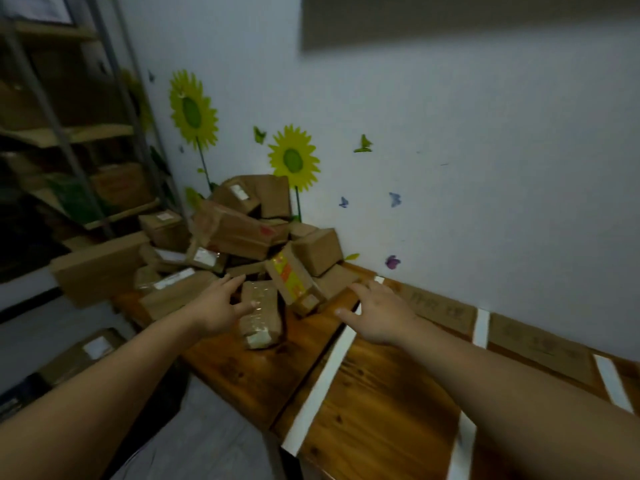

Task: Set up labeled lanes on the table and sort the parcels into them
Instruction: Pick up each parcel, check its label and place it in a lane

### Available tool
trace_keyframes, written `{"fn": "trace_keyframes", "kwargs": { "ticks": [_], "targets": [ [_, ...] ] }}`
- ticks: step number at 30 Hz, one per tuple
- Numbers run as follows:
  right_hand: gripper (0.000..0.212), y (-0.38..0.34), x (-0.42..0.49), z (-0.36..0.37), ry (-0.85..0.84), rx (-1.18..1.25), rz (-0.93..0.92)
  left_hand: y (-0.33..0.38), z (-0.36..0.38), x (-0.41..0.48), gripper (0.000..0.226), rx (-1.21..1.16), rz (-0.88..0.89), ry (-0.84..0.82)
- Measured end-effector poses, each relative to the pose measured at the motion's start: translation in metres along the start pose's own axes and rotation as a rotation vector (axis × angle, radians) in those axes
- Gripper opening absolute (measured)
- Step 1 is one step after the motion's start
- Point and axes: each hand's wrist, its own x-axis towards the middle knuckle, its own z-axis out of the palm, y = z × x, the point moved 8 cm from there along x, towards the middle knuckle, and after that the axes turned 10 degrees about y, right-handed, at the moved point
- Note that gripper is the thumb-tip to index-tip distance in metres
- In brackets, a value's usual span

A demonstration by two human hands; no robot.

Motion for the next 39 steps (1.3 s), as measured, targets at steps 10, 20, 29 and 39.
{"fn": "trace_keyframes", "kwargs": {
  "ticks": [10,20,29,39],
  "targets": [
    [0.076,-0.025,0.159,0.107,-0.120,0.247,0.108,-0.052,0.023,0.127,0.073,-0.121,-0.054,-0.072],
    [0.081,0.001,0.231,0.188,-0.165,0.476,0.439,-0.026,0.079,0.277,0.062,-0.145,0.060,-0.232],
    [0.053,0.009,0.221,0.220,-0.041,0.761,0.781,-0.019,0.143,0.353,0.084,-0.126,0.045,-0.289],
    [0.056,0.002,0.206,0.121,0.554,0.904,0.883,-0.009,0.096,0.345,0.031,-0.765,-0.051,-0.268]
  ]
}}
